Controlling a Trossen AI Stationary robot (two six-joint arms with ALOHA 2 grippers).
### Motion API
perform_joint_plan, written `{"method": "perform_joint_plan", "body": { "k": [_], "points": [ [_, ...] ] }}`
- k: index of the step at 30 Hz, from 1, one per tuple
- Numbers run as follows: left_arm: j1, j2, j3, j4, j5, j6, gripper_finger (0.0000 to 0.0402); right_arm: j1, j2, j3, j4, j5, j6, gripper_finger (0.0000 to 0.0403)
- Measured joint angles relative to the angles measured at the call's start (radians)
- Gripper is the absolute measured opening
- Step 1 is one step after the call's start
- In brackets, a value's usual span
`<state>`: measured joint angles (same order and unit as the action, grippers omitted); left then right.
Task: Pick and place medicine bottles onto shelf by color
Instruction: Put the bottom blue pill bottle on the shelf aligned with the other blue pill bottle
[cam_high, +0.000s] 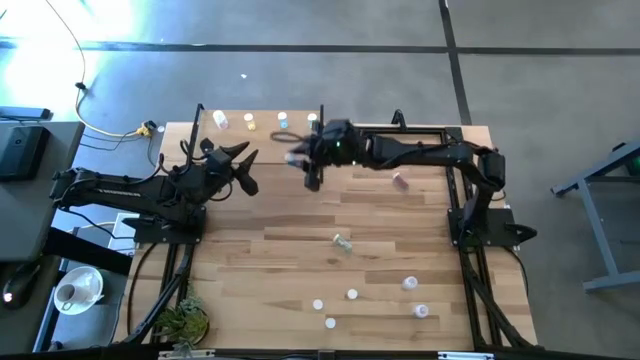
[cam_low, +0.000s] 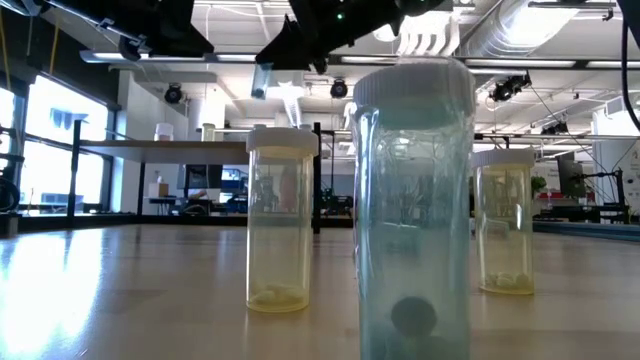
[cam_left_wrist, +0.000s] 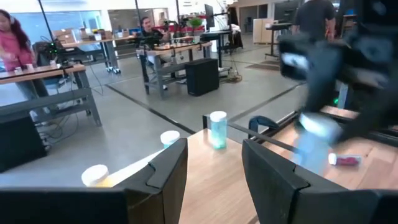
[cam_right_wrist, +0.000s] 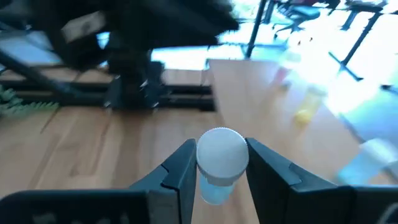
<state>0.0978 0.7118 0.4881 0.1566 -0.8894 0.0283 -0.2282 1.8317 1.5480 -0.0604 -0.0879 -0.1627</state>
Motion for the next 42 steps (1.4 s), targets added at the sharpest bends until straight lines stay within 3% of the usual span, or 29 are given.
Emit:
{"method": "perform_joint_plan", "body": {
  "k": [10,16,27,42],
  "points": [
    [0.0,0.0,0.0,0.0,0.0,-0.043,0.0145,-0.138,0.055,0.192,-0.005,-0.001,0.008,0.0108],
    [0.0,0.0,0.0,-0.004,0.0,-0.043,0.0145,-0.169,0.158,0.311,-0.069,-0.073,0.05,0.0108],
    [-0.001,0.001,0.0,-0.004,0.0,-0.017,0.0145,-0.168,0.262,0.323,-0.152,-0.08,-0.023,0.0108],
    [-0.001,0.001,0.0,-0.004,0.0,-0.025,0.0145,-0.158,0.325,0.325,-0.137,-0.092,-0.101,0.0108]
  ]
}}
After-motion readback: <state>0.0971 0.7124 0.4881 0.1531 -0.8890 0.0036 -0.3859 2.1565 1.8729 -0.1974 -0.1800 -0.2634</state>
